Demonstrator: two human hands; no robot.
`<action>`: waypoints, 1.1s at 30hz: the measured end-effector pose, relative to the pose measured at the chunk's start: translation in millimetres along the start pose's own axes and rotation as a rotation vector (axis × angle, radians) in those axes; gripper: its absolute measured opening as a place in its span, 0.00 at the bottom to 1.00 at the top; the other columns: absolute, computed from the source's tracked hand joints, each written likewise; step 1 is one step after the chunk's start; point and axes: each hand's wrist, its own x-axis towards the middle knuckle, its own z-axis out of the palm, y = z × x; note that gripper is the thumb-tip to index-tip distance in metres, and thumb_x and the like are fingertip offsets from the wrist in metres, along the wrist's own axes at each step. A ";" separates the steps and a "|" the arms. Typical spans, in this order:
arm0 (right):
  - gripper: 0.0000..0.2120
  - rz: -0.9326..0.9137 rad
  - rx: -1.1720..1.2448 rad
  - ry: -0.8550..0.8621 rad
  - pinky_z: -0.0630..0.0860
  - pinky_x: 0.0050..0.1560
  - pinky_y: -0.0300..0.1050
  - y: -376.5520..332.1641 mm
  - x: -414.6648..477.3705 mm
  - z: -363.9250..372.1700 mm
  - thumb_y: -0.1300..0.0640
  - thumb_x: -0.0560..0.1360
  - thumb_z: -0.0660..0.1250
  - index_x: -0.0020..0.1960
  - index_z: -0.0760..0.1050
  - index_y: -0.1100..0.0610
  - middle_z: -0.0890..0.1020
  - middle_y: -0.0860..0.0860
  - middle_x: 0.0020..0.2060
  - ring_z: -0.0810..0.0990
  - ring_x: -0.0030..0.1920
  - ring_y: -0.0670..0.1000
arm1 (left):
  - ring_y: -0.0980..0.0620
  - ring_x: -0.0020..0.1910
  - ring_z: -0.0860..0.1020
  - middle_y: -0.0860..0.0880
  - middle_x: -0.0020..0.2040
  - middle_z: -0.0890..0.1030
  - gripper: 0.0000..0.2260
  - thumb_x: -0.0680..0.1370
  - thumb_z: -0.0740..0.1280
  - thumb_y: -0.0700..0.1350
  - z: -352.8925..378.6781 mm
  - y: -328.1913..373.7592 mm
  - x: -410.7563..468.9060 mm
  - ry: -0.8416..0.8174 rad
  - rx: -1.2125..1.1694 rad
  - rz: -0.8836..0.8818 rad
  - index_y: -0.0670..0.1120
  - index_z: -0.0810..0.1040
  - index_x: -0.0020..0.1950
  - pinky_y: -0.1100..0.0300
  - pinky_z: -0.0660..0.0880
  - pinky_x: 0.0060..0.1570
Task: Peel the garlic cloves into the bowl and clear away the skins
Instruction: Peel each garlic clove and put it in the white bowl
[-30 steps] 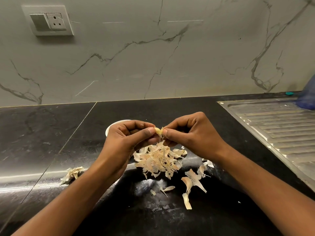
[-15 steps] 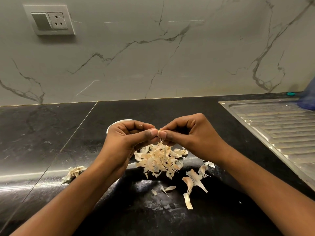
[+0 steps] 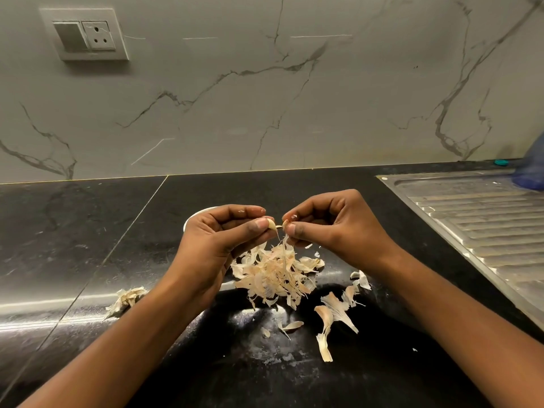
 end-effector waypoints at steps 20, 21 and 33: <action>0.04 -0.109 -0.204 0.017 0.84 0.38 0.63 -2.0 -4.3 8.1 0.62 0.79 0.74 0.48 0.88 0.59 0.87 0.51 0.36 0.87 0.36 0.56 | 0.43 0.44 0.87 0.41 0.45 0.88 0.11 0.76 0.73 0.38 -1.8 -11.0 0.7 -0.093 0.357 0.227 0.37 0.86 0.57 0.57 0.84 0.48; 0.04 -0.123 -0.209 0.024 0.83 0.36 0.63 -2.2 -4.8 8.4 0.61 0.78 0.75 0.46 0.88 0.59 0.87 0.51 0.35 0.86 0.34 0.56 | 0.43 0.44 0.87 0.42 0.45 0.88 0.10 0.76 0.73 0.38 -2.0 -10.5 0.9 -0.100 0.373 0.242 0.37 0.86 0.57 0.57 0.84 0.47; 0.11 -0.198 -0.151 -0.010 0.82 0.32 0.63 -6.4 -6.4 6.5 0.53 0.75 0.75 0.46 0.87 0.61 0.85 0.53 0.34 0.83 0.32 0.59 | 0.45 0.40 0.83 0.37 0.44 0.86 0.11 0.76 0.72 0.39 -5.5 -8.3 3.6 -0.183 0.240 0.136 0.35 0.86 0.56 0.60 0.82 0.44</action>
